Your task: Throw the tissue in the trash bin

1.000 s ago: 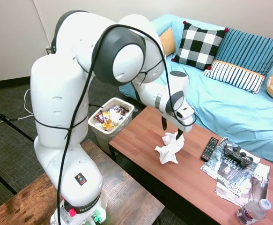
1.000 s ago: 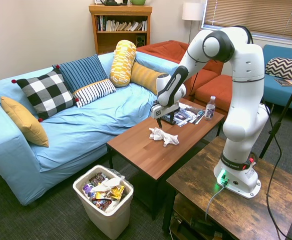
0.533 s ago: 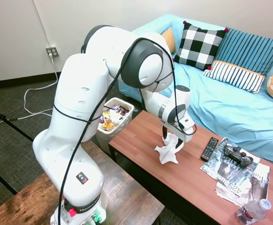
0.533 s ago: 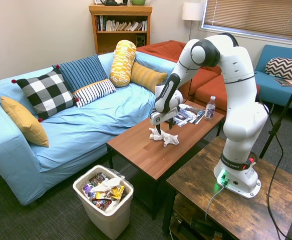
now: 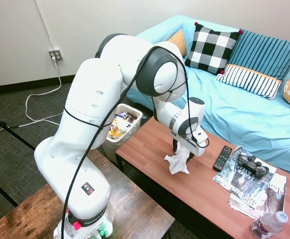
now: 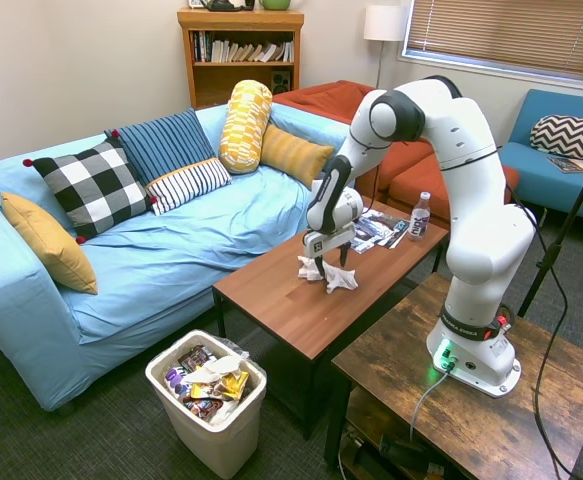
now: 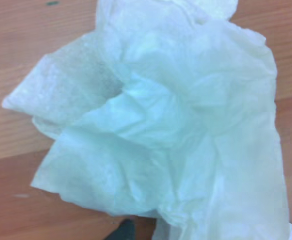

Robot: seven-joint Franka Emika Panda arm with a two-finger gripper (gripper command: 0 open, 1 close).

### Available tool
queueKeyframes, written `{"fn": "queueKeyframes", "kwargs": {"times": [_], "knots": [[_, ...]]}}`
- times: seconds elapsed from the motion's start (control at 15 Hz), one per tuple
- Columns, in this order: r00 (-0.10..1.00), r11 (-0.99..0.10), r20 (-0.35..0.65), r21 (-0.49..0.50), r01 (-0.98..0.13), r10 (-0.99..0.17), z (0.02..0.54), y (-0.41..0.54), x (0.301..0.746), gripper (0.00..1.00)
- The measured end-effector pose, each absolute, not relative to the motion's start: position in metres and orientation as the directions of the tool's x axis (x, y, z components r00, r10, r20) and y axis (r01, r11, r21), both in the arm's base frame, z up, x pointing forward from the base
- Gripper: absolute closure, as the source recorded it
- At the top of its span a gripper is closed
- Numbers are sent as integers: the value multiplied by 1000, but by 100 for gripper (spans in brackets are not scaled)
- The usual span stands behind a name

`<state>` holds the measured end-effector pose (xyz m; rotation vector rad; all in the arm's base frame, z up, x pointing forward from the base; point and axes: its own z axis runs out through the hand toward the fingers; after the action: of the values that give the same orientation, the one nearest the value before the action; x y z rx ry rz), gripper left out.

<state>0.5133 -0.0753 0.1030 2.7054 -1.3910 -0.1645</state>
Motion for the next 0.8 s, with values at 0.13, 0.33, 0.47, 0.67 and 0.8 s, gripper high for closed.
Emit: {"fn": "queueKeyframes", "kwargs": {"times": [0.13,0.33,0.47,0.67,0.8], "knots": [[581,-584,-68,130,-801,-811,97,-77,513,100],[579,-584,-78,122,-802,-812,92,-77,515,100],[576,-582,-83,117,-805,-813,92,-78,515,100],[569,-575,-88,112,-810,-818,91,-79,515,100],[564,-572,-92,113,-813,-821,90,-79,514,100]]}}
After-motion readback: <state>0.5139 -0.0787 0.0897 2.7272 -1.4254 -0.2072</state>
